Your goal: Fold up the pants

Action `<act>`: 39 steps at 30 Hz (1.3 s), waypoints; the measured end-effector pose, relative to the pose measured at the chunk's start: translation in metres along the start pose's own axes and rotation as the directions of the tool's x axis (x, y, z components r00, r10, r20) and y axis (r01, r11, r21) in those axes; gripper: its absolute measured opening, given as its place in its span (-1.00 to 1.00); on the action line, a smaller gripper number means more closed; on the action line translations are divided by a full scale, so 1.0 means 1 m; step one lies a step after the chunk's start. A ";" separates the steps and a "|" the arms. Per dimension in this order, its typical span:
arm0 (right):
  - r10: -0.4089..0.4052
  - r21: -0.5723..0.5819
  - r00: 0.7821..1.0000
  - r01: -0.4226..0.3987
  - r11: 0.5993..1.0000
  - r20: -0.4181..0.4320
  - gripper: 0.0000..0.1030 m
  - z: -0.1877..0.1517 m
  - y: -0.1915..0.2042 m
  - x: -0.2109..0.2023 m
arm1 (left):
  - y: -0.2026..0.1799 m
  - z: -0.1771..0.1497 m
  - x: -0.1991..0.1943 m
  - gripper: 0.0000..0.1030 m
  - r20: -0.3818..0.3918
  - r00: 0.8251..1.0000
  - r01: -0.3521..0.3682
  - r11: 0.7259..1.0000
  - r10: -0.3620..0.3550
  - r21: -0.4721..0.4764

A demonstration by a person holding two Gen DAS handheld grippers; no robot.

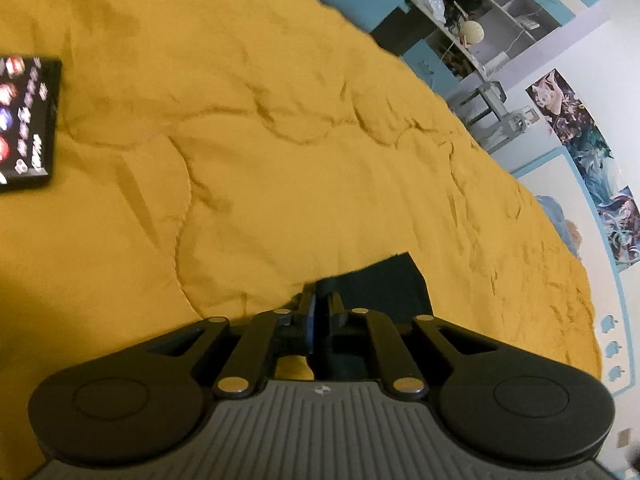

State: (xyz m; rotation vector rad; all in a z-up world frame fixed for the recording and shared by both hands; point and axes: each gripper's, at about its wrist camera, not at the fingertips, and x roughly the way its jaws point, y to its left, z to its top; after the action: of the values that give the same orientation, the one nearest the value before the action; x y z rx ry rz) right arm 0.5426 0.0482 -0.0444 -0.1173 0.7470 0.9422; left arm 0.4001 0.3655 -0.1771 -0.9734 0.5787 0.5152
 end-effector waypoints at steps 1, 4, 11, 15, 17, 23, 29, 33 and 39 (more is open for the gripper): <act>-0.023 0.029 1.000 0.023 0.999 0.019 -0.82 -0.012 -0.005 -0.032 | -0.003 0.000 -0.006 -0.73 0.023 1.000 -0.011 1.000 0.011 0.016; -0.115 0.134 0.991 0.106 0.985 0.061 -0.77 -0.056 -0.023 -0.126 | -0.013 -0.004 -0.025 -0.67 0.111 0.994 -0.023 0.996 0.014 0.087; -0.391 0.370 0.919 0.348 0.861 0.047 -0.60 -0.198 -0.036 -0.291 | -0.055 -0.046 -0.063 -0.48 0.100 0.979 0.134 0.927 -0.179 0.351; -0.506 0.517 0.862 0.439 0.735 -0.012 -0.58 -0.284 -0.049 -0.347 | -0.083 -0.095 -0.079 -0.29 -0.039 0.969 0.235 0.862 -0.243 0.449; -0.547 0.596 0.836 0.462 0.657 -0.045 -0.54 -0.325 -0.060 -0.369 | -0.102 -0.123 -0.083 -0.29 -0.115 0.960 0.279 0.821 -0.257 0.499; -0.616 0.705 0.784 0.482 0.521 -0.081 -0.48 -0.400 -0.085 -0.407 | -0.193 -0.209 -0.090 0.00 -0.404 0.873 0.486 0.548 -0.271 0.681; -0.609 0.692 0.793 0.449 0.566 -0.016 -0.36 -0.418 -0.108 -0.408 | -0.278 -0.290 -0.090 0.05 -0.615 0.752 0.650 0.118 -0.237 0.750; -0.598 0.681 0.802 0.430 0.593 0.014 -0.35 -0.412 -0.127 -0.403 | -0.299 -0.351 -0.079 0.00 -0.731 0.671 0.712 -0.166 -0.129 0.683; -0.535 0.678 0.843 0.362 0.640 0.054 -0.35 -0.426 -0.133 -0.388 | -0.306 -0.408 -0.039 -0.02 -0.731 0.682 0.697 -0.321 0.019 0.641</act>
State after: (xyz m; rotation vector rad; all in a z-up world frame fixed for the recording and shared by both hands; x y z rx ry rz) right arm 0.2796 -0.4708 -0.1484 0.4138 0.7203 0.1603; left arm 0.4767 -0.1394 -0.1428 0.4766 0.8059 -0.9554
